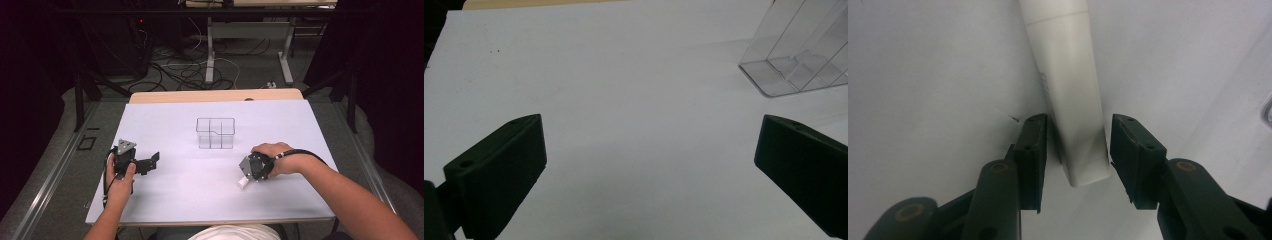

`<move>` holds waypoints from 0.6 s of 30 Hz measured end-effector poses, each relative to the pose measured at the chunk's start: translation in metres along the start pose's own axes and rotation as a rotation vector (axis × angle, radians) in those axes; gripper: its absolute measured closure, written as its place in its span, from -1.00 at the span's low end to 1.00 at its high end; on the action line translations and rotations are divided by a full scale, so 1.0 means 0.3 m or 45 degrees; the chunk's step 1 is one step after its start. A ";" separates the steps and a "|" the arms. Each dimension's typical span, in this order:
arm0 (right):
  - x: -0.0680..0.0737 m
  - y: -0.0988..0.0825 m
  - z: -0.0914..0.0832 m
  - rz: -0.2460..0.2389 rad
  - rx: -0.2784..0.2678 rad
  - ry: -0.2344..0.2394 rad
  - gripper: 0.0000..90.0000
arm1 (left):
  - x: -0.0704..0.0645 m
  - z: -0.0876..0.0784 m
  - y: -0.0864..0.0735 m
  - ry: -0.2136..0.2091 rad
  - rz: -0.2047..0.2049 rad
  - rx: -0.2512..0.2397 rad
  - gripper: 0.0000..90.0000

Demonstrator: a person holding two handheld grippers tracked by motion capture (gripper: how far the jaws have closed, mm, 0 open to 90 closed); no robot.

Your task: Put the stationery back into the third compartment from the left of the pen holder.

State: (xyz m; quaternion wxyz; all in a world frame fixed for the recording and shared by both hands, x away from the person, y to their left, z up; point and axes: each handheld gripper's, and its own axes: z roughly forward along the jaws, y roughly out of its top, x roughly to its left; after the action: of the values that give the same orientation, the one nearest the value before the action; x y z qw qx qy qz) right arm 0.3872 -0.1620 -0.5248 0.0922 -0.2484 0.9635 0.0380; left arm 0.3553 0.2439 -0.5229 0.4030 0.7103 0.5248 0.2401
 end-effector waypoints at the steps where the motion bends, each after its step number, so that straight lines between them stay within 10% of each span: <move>1: -0.002 -0.003 0.001 -0.006 -0.011 0.002 0.30 | 0.000 0.000 0.000 0.000 -0.001 0.000 -0.99; 18: 0.008 -0.007 -0.002 -0.039 -0.011 0.018 0.56 | -0.002 0.004 -0.002 0.002 -0.003 -0.001 -0.99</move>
State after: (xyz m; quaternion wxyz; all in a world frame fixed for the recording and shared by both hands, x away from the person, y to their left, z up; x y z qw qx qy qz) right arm 0.3860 -0.1652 -0.5248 0.0847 -0.2640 0.9600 0.0389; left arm 0.3557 0.2429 -0.5240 0.4031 0.7093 0.5259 0.2404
